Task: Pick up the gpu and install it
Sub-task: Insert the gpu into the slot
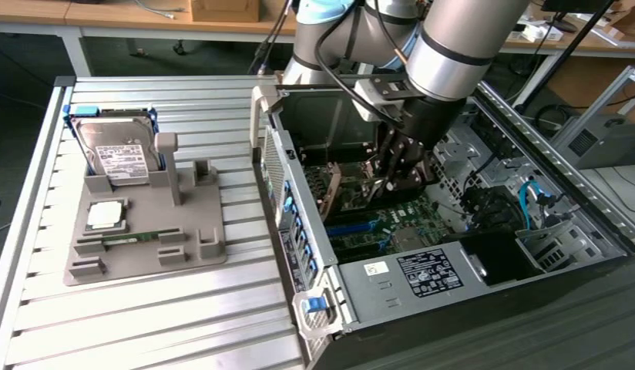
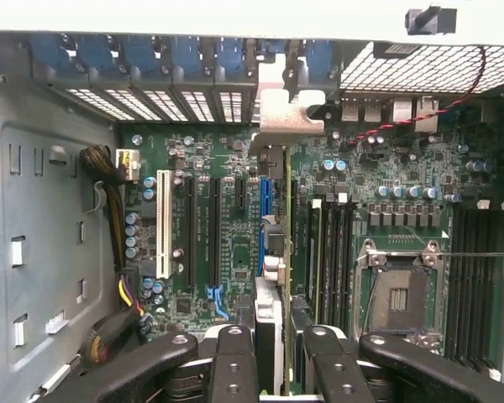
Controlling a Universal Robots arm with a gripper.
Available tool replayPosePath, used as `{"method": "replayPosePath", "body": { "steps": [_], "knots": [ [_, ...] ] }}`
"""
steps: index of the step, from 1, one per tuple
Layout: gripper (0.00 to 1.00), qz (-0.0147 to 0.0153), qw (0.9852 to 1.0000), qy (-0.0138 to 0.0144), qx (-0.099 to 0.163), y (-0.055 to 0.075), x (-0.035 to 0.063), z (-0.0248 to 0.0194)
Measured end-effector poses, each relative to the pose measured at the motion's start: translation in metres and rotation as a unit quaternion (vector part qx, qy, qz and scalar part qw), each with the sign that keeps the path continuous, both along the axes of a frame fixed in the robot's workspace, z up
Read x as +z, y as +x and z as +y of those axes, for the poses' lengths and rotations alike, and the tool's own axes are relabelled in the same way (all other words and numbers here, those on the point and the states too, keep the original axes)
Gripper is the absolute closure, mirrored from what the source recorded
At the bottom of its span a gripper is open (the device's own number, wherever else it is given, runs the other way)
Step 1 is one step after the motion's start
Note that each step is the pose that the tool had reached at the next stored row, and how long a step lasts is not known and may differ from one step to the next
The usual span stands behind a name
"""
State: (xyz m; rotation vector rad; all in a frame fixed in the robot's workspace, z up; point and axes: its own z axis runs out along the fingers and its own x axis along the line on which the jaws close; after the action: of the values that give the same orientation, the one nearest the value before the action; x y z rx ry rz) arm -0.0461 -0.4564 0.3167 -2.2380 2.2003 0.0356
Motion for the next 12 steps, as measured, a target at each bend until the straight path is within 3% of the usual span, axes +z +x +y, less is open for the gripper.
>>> {"method": "replayPosePath", "body": {
  "steps": [12],
  "knots": [
    [0.73,0.0000,1.0000,0.0001,-0.001,-0.0001,-0.0044,0.0003]
  ]
}}
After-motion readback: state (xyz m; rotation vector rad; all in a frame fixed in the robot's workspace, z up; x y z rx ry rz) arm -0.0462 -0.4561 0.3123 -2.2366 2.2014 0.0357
